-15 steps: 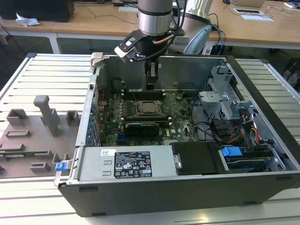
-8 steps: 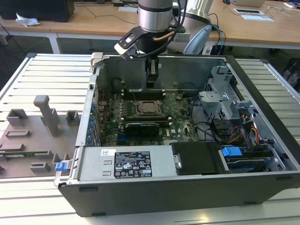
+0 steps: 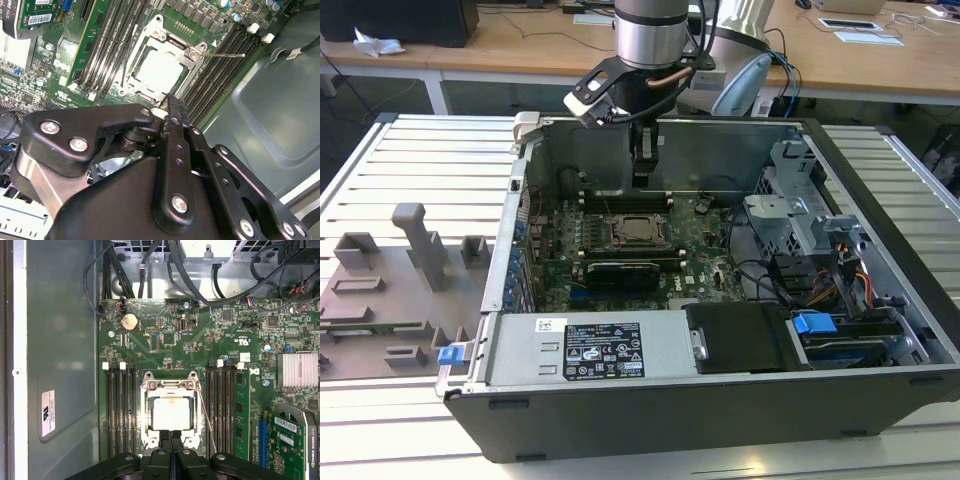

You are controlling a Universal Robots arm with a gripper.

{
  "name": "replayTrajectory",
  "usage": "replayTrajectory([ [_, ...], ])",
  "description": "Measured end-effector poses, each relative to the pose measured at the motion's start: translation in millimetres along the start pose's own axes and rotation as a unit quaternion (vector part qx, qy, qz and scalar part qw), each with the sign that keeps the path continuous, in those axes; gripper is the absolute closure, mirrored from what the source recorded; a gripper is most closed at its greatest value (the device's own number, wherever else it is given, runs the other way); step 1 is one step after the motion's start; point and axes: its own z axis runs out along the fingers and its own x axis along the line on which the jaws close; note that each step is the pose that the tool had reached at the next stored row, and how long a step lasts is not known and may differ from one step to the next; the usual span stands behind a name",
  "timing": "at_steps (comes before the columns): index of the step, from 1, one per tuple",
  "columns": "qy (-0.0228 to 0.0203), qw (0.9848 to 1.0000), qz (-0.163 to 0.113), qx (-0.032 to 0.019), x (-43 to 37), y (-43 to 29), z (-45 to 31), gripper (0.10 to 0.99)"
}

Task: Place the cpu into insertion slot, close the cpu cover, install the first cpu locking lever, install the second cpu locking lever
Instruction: 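Install the first cpu locking lever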

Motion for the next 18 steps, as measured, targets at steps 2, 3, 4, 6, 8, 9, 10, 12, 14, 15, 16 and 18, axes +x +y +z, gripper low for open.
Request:
replayTrajectory([
  [2,0.0000,1.0000,0.000,0.0000,0.0,0.0,0.0,0.980],
  [3,0.0000,1.0000,0.000,0.0000,0.0,0.0,0.0,0.980],
  [4,0.0000,1.0000,-0.001,0.0000,0.0,0.0,0.0,0.980],
  [6,0.0008,0.9990,-0.045,-0.0001,0.0,0.0,0.0,0.980],
  [8,0.0013,0.9978,-0.067,-0.0001,0.0,0.0,0.0,0.980],
  [9,0.0015,0.9966,-0.082,-0.0001,0.0,0.0,-0.1,0.980],
  [10,0.0021,0.9939,-0.110,-0.0002,0.0,0.0,0.0,0.980],
  [12,0.0027,0.9900,-0.141,-0.0002,0.0,0.0,0.0,0.980],
  [14,0.0031,0.9866,-0.163,-0.0002,0.0,0.0,0.0,0.980],
  [15,0.0033,0.9844,-0.176,-0.0002,0.0,0.0,0.0,0.980],
  [16,0.0035,0.9822,-0.188,-0.0002,0.0,0.0,0.0,0.980],
  [18,0.0037,0.9800,-0.199,-0.0002,0.0,0.0,0.0,0.980],
])
